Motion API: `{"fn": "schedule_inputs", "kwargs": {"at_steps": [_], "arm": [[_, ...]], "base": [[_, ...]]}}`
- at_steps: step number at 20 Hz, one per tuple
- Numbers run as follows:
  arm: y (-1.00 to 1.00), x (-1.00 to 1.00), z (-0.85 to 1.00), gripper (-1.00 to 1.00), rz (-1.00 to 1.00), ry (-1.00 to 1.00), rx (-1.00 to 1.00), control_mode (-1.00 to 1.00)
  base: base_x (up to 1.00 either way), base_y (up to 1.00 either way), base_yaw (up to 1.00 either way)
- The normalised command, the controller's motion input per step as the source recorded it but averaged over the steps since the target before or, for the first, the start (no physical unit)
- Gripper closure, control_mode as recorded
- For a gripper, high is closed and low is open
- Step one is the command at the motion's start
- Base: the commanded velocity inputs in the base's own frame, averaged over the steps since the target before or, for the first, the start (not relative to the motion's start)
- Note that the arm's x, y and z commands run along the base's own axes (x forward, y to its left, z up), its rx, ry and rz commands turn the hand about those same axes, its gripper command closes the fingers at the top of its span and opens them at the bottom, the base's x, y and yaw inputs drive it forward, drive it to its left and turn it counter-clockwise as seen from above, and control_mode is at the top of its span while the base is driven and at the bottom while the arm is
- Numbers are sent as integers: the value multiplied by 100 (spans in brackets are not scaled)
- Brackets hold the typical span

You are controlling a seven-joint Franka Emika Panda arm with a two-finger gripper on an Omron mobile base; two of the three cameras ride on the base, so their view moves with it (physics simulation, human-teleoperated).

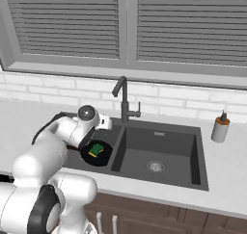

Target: Pick the pan and sponge and place them into the sink. Then turn on the water.

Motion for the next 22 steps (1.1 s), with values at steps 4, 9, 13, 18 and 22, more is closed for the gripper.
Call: {"fn": "schedule_inputs", "kwargs": {"at_steps": [4, 9, 13, 18, 22], "arm": [[-27, -35, 44, -100, 0, -23, 0, -100], [-47, -11, 47, -100, 0, -23, 2, -100], [-65, 0, 11, -100, 0, -10, 6, -100], [-77, 0, 0, -100, 1, -11, 8, -100], [-60, 18, 0, -100, 4, -14, 10, -100]], "base": [[0, 0, 0], [0, 0, 0], [0, 0, 0], [0, 0, 0], [0, 0, 0]]}}
